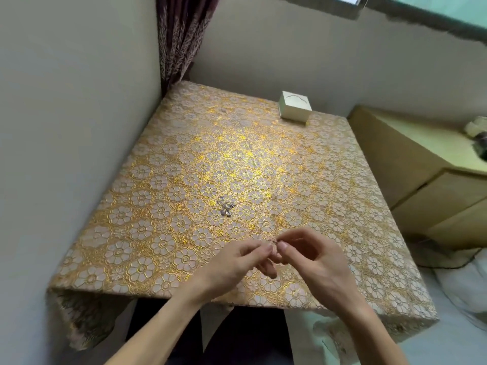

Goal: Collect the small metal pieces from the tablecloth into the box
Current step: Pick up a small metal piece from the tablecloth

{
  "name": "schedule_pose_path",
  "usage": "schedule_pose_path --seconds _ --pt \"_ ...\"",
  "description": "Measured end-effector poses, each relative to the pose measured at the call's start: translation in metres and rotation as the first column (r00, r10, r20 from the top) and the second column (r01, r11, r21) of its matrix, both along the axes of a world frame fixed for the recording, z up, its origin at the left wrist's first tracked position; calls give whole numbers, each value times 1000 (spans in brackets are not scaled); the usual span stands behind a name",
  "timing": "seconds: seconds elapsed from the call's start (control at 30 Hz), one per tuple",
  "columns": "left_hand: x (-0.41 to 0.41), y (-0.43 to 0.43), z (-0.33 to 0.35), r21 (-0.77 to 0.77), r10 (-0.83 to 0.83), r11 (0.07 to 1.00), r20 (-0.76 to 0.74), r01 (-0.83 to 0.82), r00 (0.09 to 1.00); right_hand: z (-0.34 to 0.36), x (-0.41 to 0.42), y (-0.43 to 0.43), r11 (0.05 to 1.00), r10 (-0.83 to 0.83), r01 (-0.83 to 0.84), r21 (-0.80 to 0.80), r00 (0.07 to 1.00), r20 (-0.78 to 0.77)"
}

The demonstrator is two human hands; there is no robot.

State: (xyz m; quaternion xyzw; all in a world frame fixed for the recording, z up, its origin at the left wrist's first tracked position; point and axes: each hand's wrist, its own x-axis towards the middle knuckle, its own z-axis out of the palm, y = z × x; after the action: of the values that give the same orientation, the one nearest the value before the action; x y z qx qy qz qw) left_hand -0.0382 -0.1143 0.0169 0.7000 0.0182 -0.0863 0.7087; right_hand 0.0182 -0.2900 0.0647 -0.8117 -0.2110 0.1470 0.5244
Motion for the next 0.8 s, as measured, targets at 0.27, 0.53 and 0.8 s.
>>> schedule_pose_path --seconds 0.27,0.53,0.8 --pt "-2 19 -14 125 18 992 -54 -11 998 1 4 -19 955 -209 232 185 968 -139" --pt "1 48 -11 221 -2 975 -122 29 993 -29 -7 -35 885 -322 393 249 904 -283" --pt "21 55 -11 324 -38 943 -121 75 992 -52 -14 -48 829 -410 500 250 848 -336"
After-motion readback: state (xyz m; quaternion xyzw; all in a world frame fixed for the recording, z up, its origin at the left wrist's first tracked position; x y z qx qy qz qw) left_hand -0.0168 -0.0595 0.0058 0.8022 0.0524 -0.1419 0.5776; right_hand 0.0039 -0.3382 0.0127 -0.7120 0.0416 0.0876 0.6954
